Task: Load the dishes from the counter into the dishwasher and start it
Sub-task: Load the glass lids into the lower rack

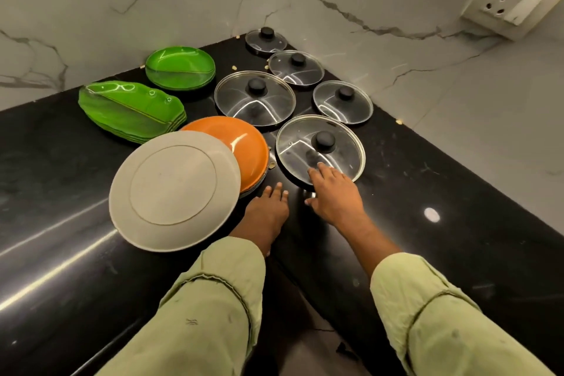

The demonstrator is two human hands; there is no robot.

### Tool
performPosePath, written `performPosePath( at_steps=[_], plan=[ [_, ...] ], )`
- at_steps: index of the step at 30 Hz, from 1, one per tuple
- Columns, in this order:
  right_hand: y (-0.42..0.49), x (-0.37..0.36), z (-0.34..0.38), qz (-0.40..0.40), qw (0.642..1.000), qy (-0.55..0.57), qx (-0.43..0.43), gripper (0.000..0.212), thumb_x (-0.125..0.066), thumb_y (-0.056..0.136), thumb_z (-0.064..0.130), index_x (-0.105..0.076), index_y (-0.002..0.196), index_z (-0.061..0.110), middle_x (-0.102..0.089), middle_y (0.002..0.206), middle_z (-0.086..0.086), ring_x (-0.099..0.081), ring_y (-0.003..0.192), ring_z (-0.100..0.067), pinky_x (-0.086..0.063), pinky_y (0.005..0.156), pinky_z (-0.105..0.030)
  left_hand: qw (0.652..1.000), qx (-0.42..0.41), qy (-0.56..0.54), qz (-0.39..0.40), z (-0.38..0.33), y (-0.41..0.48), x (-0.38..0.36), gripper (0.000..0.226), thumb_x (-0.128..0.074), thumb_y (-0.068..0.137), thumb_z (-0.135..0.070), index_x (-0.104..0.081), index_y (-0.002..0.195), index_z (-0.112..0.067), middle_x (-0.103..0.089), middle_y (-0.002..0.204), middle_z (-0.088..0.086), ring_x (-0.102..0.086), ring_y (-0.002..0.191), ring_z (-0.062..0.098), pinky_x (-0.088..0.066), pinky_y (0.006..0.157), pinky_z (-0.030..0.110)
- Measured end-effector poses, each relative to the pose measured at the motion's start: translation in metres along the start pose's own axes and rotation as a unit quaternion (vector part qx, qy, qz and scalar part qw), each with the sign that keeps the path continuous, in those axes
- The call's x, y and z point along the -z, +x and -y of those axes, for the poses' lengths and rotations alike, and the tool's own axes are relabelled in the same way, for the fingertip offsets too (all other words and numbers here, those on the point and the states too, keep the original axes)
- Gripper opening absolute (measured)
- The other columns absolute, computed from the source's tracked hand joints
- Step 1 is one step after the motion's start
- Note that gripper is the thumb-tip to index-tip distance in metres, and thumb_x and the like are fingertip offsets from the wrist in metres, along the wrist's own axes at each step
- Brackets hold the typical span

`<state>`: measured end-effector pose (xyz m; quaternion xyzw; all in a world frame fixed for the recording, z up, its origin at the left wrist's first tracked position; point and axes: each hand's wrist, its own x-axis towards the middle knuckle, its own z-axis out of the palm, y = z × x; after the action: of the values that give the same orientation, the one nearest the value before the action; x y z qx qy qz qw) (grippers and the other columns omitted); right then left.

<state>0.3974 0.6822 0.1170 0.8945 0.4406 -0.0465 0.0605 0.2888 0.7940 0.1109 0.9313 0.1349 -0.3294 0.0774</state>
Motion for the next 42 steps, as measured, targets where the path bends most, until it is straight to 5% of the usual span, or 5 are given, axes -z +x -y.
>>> performPosePath(
  at_steps=[12, 22, 27, 37, 42],
  plan=[
    [0.047, 0.018, -0.001, -0.011, 0.99, -0.105, 0.09, 0.059, -0.068, 0.084, 0.033, -0.039, 0.132, 0.016, -0.044, 0.132, -0.01, -0.053, 0.112, -0.031, -0.047, 0.082, -0.038, 1.0, 0.023, 0.014, 0.016, -0.005, 0.001, 0.014, 0.112, -0.074, 0.085, -0.008, 0.013, 0.156, -0.006, 0.021, 0.163, 0.013, 0.006, 0.152, 0.035, -0.026, 0.117, 0.048],
    [0.049, 0.009, 0.023, 0.013, 0.962, -0.204, 0.179, 0.046, -0.043, 0.101, 0.024, -0.028, 0.144, 0.021, 0.011, 0.159, -0.027, -0.052, 0.12, -0.052, -0.039, 0.105, -0.062, 1.0, 0.026, -0.003, 0.017, -0.007, -0.007, 0.017, 0.099, -0.064, 0.093, -0.007, 0.012, 0.156, -0.006, 0.019, 0.163, 0.012, 0.008, 0.152, 0.033, -0.02, 0.119, 0.047],
    [0.039, 0.036, 0.031, 0.013, 0.96, -0.258, 0.113, 0.029, -0.045, 0.101, 0.018, -0.064, 0.12, 0.006, -0.01, 0.158, -0.032, -0.048, 0.125, -0.053, -0.049, 0.095, -0.053, 1.0, 0.028, 0.002, 0.005, -0.007, -0.006, 0.012, 0.099, -0.063, 0.093, -0.005, 0.014, 0.156, -0.008, 0.022, 0.163, 0.01, 0.007, 0.152, 0.031, -0.025, 0.117, 0.045],
    [0.028, 0.072, 0.006, -0.066, 0.984, -0.166, 0.018, 0.029, -0.042, 0.099, 0.003, -0.046, 0.128, 0.004, -0.036, 0.141, -0.042, -0.068, 0.095, -0.044, -0.056, 0.078, -0.046, 0.999, 0.005, 0.043, 0.017, 0.003, -0.003, 0.009, 0.132, -0.085, 0.076, -0.022, 0.02, 0.154, -0.008, 0.026, 0.161, 0.012, 0.008, 0.152, 0.032, -0.019, 0.12, 0.044],
    [0.013, 0.087, -0.022, -0.162, 0.981, 0.0, -0.109, 0.059, -0.052, 0.091, 0.001, -0.023, 0.14, 0.015, -0.063, 0.098, -0.015, -0.062, 0.067, -0.031, -0.043, 0.054, -0.038, 0.999, 0.009, 0.042, 0.02, 0.004, 0.003, 0.005, 0.147, -0.093, 0.064, -0.027, 0.023, 0.153, -0.008, 0.028, 0.161, 0.011, 0.011, 0.151, 0.033, -0.017, 0.12, 0.047]
  ],
)
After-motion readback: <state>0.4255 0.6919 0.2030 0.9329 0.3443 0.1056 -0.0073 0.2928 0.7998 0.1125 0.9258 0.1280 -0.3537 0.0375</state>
